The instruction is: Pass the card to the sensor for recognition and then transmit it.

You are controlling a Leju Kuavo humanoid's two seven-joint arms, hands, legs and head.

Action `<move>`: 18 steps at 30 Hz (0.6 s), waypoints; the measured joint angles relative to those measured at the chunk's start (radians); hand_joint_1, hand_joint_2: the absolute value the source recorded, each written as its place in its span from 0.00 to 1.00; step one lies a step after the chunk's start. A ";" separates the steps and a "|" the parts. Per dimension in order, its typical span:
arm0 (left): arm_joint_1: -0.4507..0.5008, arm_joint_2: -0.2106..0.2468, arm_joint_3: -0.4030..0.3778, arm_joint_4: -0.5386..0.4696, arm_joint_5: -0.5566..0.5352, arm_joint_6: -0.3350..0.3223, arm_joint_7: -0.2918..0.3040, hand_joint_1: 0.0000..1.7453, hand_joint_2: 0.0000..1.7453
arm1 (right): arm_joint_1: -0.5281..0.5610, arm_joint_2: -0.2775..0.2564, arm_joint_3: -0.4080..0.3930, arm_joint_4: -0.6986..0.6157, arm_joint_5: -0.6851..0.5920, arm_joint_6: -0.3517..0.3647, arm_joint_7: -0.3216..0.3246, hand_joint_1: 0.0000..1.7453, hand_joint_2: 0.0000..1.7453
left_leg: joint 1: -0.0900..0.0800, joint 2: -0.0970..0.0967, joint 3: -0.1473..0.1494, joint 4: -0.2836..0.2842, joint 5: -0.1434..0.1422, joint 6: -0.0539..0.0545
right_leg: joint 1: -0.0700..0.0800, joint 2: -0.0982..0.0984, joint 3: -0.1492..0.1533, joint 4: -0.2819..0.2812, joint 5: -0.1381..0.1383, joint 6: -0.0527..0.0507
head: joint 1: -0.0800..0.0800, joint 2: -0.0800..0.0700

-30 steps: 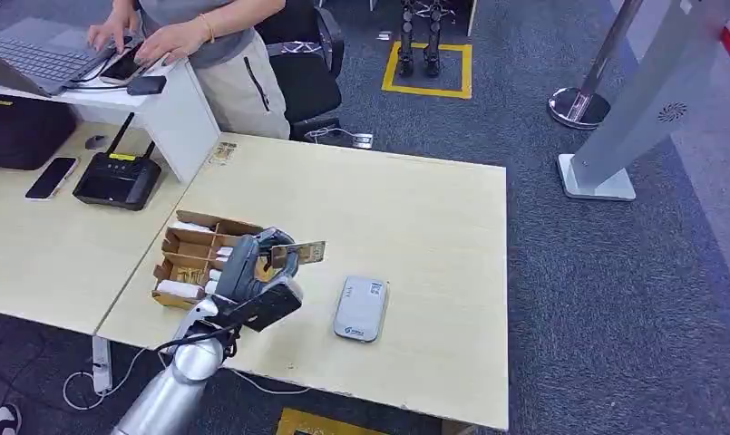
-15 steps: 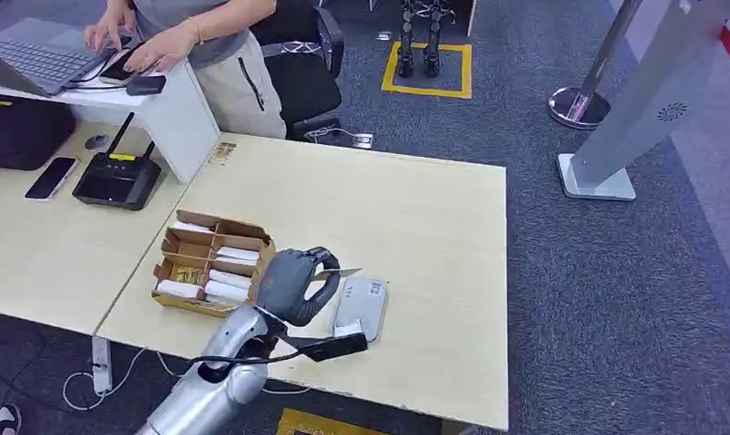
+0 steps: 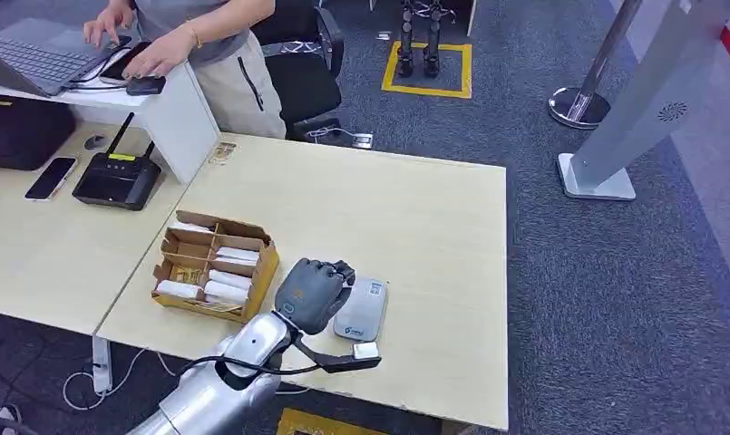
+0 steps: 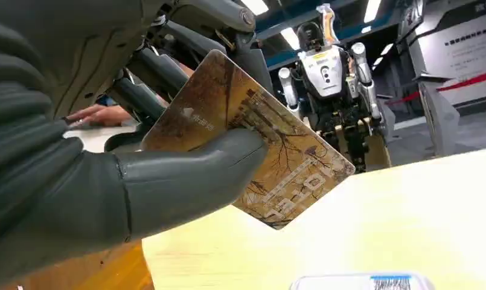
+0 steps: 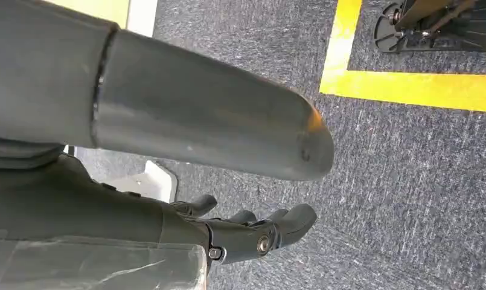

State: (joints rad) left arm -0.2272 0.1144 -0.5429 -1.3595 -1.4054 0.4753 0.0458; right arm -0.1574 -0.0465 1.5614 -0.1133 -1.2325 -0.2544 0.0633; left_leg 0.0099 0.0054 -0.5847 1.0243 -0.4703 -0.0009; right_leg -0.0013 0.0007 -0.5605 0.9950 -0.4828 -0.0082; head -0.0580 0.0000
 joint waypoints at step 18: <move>-0.057 0.021 -0.097 0.122 -0.101 -0.012 0.043 1.00 1.00 | -0.001 0.000 0.000 -0.002 -0.005 0.002 0.001 0.00 0.00 | 0.000 0.000 0.000 0.000 0.000 0.000 | 0.000 0.000 0.000 0.000 0.000 0.000 | 0.000 0.000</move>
State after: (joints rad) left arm -0.2837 0.1354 -0.6397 -1.2379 -1.5064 0.4631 0.0893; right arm -0.1588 -0.0465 1.5614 -0.1148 -1.2371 -0.2525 0.0645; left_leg 0.0098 0.0053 -0.5847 1.0243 -0.4703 -0.0009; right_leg -0.0014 0.0007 -0.5604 0.9950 -0.4828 -0.0082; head -0.0580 0.0000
